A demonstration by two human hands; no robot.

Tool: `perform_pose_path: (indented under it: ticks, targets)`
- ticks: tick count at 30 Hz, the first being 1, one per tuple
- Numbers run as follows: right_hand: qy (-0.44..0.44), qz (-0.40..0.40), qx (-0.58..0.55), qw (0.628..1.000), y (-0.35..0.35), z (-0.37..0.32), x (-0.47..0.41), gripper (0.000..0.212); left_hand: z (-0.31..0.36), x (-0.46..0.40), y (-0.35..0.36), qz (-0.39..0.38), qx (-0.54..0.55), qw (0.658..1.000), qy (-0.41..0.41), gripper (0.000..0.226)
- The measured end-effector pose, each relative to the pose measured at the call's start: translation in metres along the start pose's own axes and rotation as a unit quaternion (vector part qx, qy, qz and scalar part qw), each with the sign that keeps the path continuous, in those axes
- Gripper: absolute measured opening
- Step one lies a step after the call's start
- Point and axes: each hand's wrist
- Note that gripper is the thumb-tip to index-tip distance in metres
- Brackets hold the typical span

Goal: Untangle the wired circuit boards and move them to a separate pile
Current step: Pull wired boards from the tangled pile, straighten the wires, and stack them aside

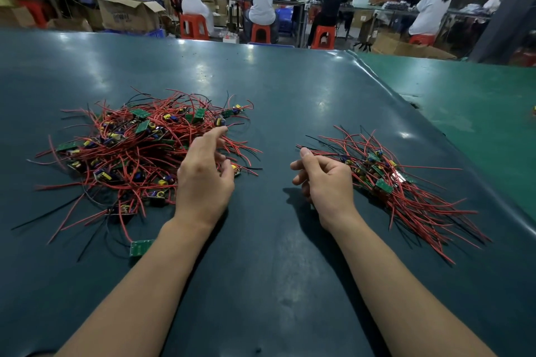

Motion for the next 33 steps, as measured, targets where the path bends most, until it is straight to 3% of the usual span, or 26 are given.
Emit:
perform_pose_path:
  ticks: [2,4,6,8,10,14,18,21,24,27,30,33]
  targets:
    - [0.003,0.001,-0.003,1.000,0.000,0.000,0.000,0.039,-0.002,0.000,0.002,-0.016,-0.118,0.993,-0.025,0.056]
    - [0.005,0.001,-0.005,1.000,0.000,0.000,0.001,0.039,-0.006,-0.001,-0.003,0.026,-0.214,0.975,-0.049,0.043]
    - [0.002,0.000,-0.005,1.000,-0.001,-0.001,0.002,0.039,-0.006,-0.001,-0.006,0.052,-0.207,0.977,0.000,0.021]
    - [0.002,0.000,-0.004,1.000,-0.001,-0.001,0.002,0.039,-0.006,0.000,-0.001,-0.028,-0.177,0.984,0.015,0.019]
    - [0.003,0.000,-0.002,1.000,-0.002,-0.001,0.004,0.039,-0.006,0.002,0.006,-0.136,-0.211,0.968,-0.031,0.029]
    - [0.002,-0.003,-0.002,1.000,-0.003,-0.001,0.006,0.038,-0.010,0.006,0.009,-0.153,-0.258,0.953,-0.048,0.029]
    - [-0.005,0.002,0.025,1.000,0.000,-0.001,0.009,0.038,-0.006,0.006,0.007,-0.141,-0.240,0.960,-0.040,0.026]
    - [-0.021,-0.005,0.049,0.999,0.000,-0.001,0.010,0.037,0.003,0.003,0.001,-0.007,-0.147,0.987,0.063,0.022]
    - [-0.021,-0.107,0.006,0.994,0.000,-0.005,0.014,0.031,0.017,0.003,0.001,0.071,-0.083,0.975,0.191,0.022]
    - [0.008,-0.211,-0.071,0.975,0.000,-0.009,0.016,0.029,0.025,0.005,0.007,0.022,-0.094,0.960,0.263,0.026]
    - [0.009,-0.191,-0.088,0.978,-0.001,-0.008,0.015,0.014,0.026,0.007,0.009,-0.044,-0.081,0.959,0.270,0.029]
    - [0.014,-0.182,-0.090,0.979,-0.002,-0.008,0.013,0.012,0.025,0.008,0.009,-0.116,-0.030,0.961,0.249,0.032]
Point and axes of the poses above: each hand's wrist, its own x-axis away from the middle knuckle, its own y-axis out of the palm, z = x × y, and after that the axes turned 10 degrees about y, right-handed
